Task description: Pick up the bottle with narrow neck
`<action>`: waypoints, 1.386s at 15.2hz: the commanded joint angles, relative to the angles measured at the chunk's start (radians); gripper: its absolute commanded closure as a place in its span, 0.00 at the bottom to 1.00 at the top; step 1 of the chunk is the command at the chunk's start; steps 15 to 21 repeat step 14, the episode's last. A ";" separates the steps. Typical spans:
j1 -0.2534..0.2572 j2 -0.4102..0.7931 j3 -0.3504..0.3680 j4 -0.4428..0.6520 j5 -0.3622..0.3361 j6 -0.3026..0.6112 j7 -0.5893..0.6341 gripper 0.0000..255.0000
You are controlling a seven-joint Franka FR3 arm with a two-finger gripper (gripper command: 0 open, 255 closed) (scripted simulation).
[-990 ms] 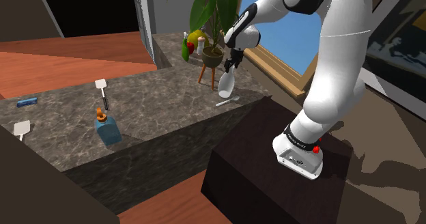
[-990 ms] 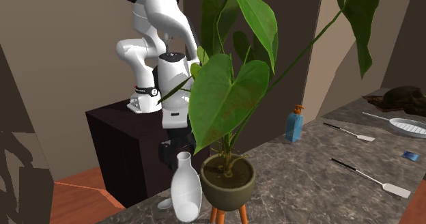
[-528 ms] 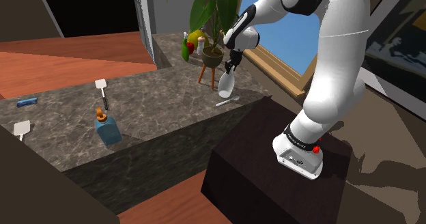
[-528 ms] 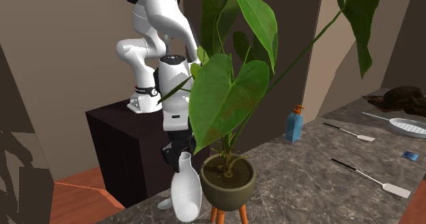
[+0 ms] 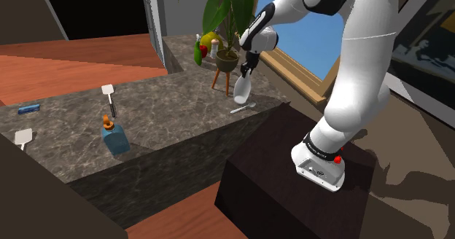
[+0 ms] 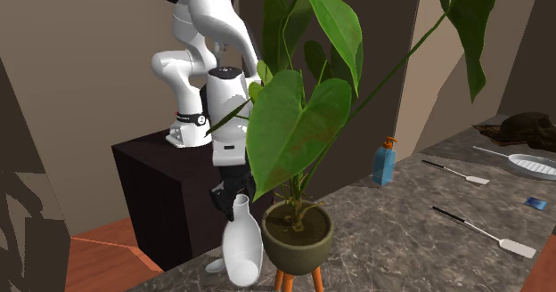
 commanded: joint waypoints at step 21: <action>0.033 -0.141 -0.046 -0.005 -0.066 -0.131 0.047 1.00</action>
